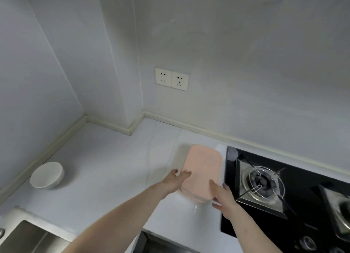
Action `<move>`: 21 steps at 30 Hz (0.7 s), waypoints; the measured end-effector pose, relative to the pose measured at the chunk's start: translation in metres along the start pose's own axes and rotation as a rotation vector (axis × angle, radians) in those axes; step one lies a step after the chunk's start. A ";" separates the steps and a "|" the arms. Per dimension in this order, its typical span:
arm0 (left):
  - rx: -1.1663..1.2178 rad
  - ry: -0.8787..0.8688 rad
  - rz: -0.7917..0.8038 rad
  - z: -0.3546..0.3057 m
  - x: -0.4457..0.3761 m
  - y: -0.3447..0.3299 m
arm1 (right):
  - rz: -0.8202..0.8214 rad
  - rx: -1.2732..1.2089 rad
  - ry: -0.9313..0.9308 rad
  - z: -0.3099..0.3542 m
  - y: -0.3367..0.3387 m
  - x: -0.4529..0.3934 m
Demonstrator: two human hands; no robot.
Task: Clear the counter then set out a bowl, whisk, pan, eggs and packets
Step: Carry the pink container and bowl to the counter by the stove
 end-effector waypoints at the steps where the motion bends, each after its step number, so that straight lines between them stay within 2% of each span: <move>1: 0.024 0.024 -0.005 0.005 -0.003 -0.002 | 0.035 -0.010 -0.035 -0.007 -0.003 -0.003; 11: 0.171 0.061 0.026 0.029 0.004 -0.013 | 0.204 0.037 -0.027 -0.010 0.000 -0.010; 15: 0.119 0.080 0.065 0.043 0.025 -0.020 | 0.258 0.120 -0.009 -0.030 0.014 -0.007; 19: -0.062 0.153 0.168 0.076 0.049 -0.021 | 0.379 0.247 -0.051 -0.062 0.030 0.003; 21: -0.054 0.193 0.202 0.090 0.057 -0.019 | 0.428 0.281 -0.081 -0.072 0.032 0.006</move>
Point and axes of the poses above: each hand's wrist, its own x-axis away from the middle knuckle, its own y-axis out of the back of the hand, z = x × y, the point moved 9 cm from there along -x, towards the middle knuckle, and after that the axes turned 2 degrees about -z, right-handed, at the moved point
